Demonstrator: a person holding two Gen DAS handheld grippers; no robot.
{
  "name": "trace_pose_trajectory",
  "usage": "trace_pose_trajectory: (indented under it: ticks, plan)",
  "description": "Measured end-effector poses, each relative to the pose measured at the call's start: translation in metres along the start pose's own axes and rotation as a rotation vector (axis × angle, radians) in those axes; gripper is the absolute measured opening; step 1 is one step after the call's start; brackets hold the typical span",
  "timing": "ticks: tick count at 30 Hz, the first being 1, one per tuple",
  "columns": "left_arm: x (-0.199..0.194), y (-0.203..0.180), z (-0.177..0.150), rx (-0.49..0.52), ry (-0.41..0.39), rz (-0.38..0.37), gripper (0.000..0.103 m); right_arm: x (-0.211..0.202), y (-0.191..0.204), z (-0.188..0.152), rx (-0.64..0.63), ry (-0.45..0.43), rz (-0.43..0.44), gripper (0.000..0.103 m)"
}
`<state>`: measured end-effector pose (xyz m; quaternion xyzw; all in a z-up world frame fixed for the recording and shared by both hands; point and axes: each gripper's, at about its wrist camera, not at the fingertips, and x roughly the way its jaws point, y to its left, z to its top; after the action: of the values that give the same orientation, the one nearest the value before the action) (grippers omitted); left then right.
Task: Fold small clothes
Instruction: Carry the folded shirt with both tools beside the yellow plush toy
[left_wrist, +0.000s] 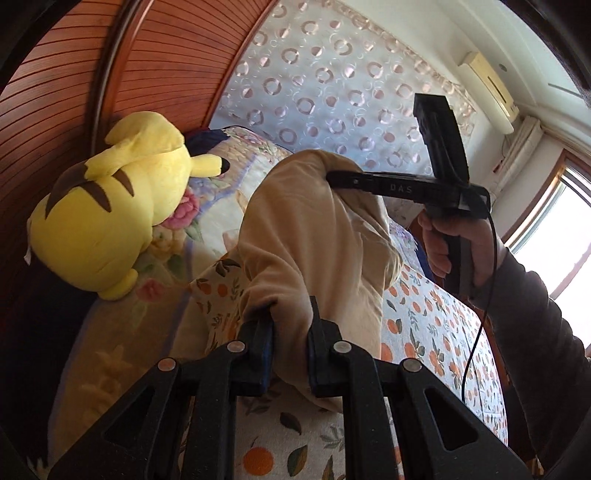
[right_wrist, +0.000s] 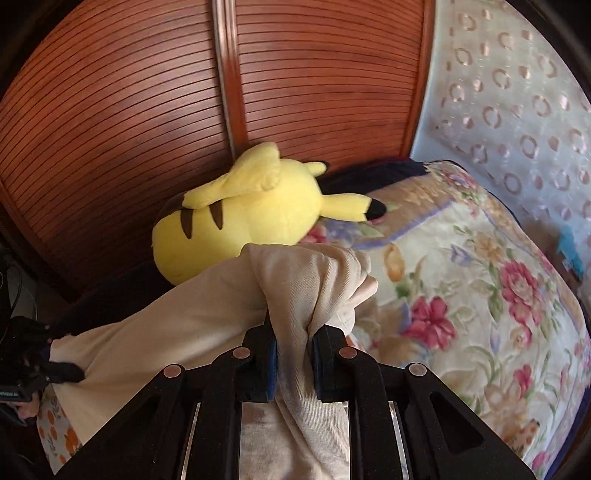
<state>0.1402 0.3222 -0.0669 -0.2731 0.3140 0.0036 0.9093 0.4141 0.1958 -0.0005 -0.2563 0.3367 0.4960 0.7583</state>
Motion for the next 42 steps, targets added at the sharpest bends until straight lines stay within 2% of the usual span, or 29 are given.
trace_pose_trajectory:
  ticks: [4,5,7,8,10,12,13,16,19,22,27,31,34,36,37,38,39,40,42]
  plan:
    - [0.004,0.009,-0.002,-0.003,0.026,0.034,0.016,0.013,0.004,0.008,-0.030,0.019,0.050,0.016]
    - [0.006,0.011,-0.003,-0.007,0.032,0.033,0.016,0.014,0.002,0.006,-0.023,0.032,0.039,0.017]
    - [0.005,0.011,-0.004,-0.007,0.032,0.031,0.016,0.018,-0.006,0.004,0.020,0.051,0.003,0.030]
    - [0.006,0.011,-0.004,-0.005,0.032,0.034,0.016,0.013,-0.012,-0.001,0.045,0.043,-0.035,0.033]
    - [0.007,0.012,-0.004,-0.004,0.035,0.038,0.016,-0.001,-0.020,-0.012,0.087,0.014,-0.107,0.045]
    - [0.007,0.014,-0.004,-0.004,0.038,0.037,0.016,-0.022,-0.029,-0.031,0.162,-0.033,-0.131,0.059]
    - [0.008,0.014,-0.005,-0.003,0.038,0.039,0.016,-0.033,-0.032,-0.044,0.213,-0.050,-0.139,0.065]
    - [0.007,0.011,-0.007,0.011,0.041,0.045,0.016,-0.052,-0.028,-0.083,0.325,-0.071,-0.087,0.076]
    - [0.006,0.006,-0.008,0.025,0.041,0.049,0.016,-0.045,-0.016,-0.117,0.422,-0.026,-0.021,0.078]
    - [0.005,0.004,-0.009,0.028,0.043,0.043,0.016,-0.031,-0.008,-0.133,0.489,-0.005,0.041,0.078]
    - [0.003,0.003,-0.009,0.037,0.054,0.034,0.016,-0.005,-0.016,-0.133,0.571,-0.043,0.151,0.081]
    - [0.002,0.000,-0.010,0.046,0.057,0.030,0.015,0.016,-0.045,-0.122,0.661,-0.087,0.150,0.082]
    - [0.002,-0.002,-0.012,0.047,0.059,0.022,0.015,0.035,-0.066,-0.122,0.741,-0.082,0.131,0.082]
    - [0.001,-0.004,-0.013,0.047,0.058,0.015,0.015,0.047,-0.064,-0.115,0.768,-0.085,0.156,0.082]
    - [0.000,-0.005,-0.014,0.048,0.057,0.011,0.016,0.052,-0.062,-0.111,0.759,-0.080,0.167,0.076]
    - [-0.001,-0.006,-0.014,0.048,0.055,0.006,0.016,0.056,-0.059,-0.105,0.745,-0.080,0.176,0.067]
    - [-0.002,-0.007,-0.014,0.048,0.052,0.000,0.016,0.059,-0.058,-0.099,0.719,-0.072,0.177,0.036]
    - [-0.004,-0.009,-0.014,0.050,0.050,-0.004,0.016,0.062,-0.055,-0.092,0.685,-0.067,0.176,0.021]
    - [-0.008,-0.011,-0.015,0.043,0.047,-0.017,0.016,0.061,-0.054,-0.077,0.639,-0.109,0.234,0.018]
